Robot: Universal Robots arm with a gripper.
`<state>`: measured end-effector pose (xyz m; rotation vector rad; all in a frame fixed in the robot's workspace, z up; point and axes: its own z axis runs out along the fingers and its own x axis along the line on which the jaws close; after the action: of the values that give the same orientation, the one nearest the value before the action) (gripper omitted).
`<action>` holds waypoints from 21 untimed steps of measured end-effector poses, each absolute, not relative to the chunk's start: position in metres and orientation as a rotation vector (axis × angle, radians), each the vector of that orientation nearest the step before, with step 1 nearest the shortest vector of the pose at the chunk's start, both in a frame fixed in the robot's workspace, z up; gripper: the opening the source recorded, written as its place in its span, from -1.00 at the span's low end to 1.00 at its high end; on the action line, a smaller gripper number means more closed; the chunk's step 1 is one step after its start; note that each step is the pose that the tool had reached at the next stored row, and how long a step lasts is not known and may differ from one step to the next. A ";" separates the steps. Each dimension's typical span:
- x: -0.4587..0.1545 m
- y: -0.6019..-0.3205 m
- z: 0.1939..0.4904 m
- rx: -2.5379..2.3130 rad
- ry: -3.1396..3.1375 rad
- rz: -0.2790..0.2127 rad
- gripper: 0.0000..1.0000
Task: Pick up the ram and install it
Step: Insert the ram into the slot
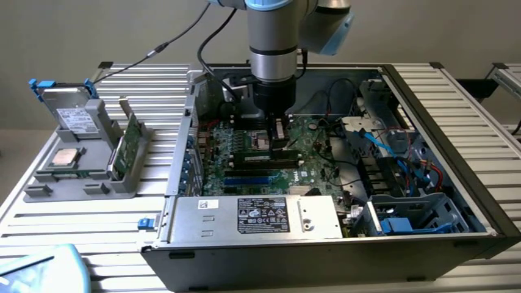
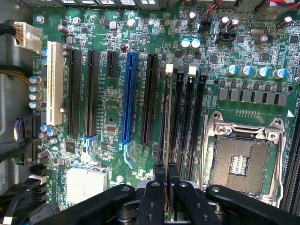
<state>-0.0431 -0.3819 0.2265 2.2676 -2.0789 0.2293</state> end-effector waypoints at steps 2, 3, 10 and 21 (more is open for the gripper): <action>-0.043 -0.382 0.226 2.268 -2.079 0.229 -0.73; -0.043 -0.382 0.225 2.268 -2.079 0.229 -0.73; -0.043 -0.382 0.225 2.268 -2.079 0.229 -0.73; -0.044 -0.382 0.224 2.268 -2.079 0.229 -0.73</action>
<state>-0.0437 -0.3816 0.2236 2.2678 -2.0792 0.2293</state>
